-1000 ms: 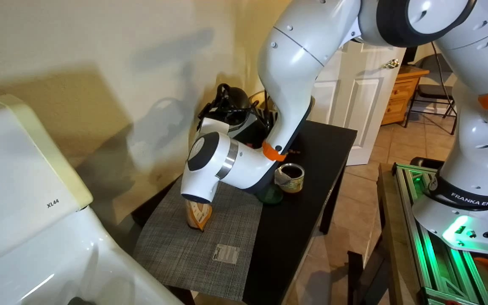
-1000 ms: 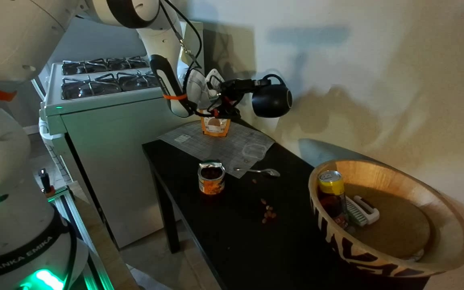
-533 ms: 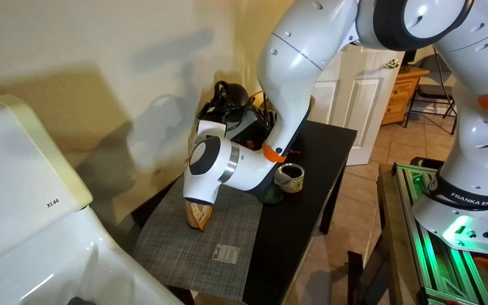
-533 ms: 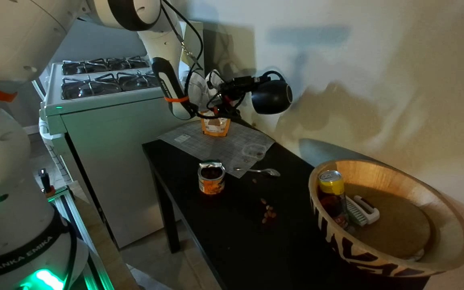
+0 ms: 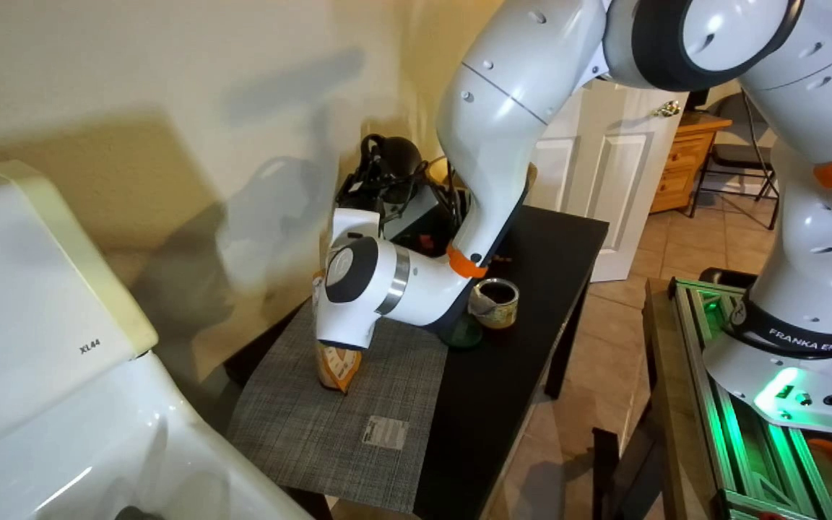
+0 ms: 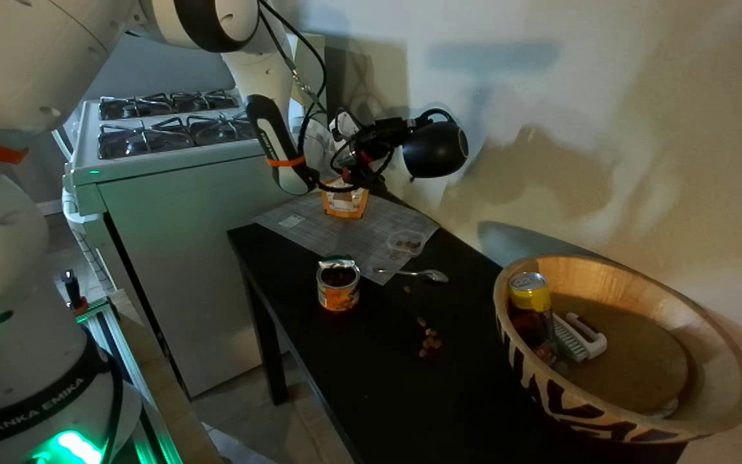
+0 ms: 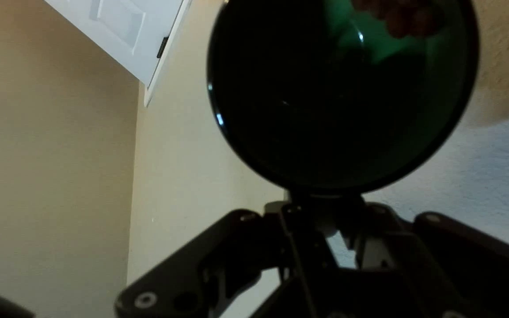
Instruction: Pour the contents in the black mug into the clear bowl.
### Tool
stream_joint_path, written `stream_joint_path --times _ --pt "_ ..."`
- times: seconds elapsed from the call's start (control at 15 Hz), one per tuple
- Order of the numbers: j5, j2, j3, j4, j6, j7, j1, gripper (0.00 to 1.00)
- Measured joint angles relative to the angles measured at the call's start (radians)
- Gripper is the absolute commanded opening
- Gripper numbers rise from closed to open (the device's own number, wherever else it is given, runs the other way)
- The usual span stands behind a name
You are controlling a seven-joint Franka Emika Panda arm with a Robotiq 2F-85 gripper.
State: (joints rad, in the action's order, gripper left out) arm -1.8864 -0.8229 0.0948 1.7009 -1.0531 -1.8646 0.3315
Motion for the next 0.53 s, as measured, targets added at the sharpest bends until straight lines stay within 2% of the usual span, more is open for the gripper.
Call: stream_joint_path --times 0.53 --pt "-0.019 0.000 0.005 -0.002 0.000 0.004 -0.010 0.05"
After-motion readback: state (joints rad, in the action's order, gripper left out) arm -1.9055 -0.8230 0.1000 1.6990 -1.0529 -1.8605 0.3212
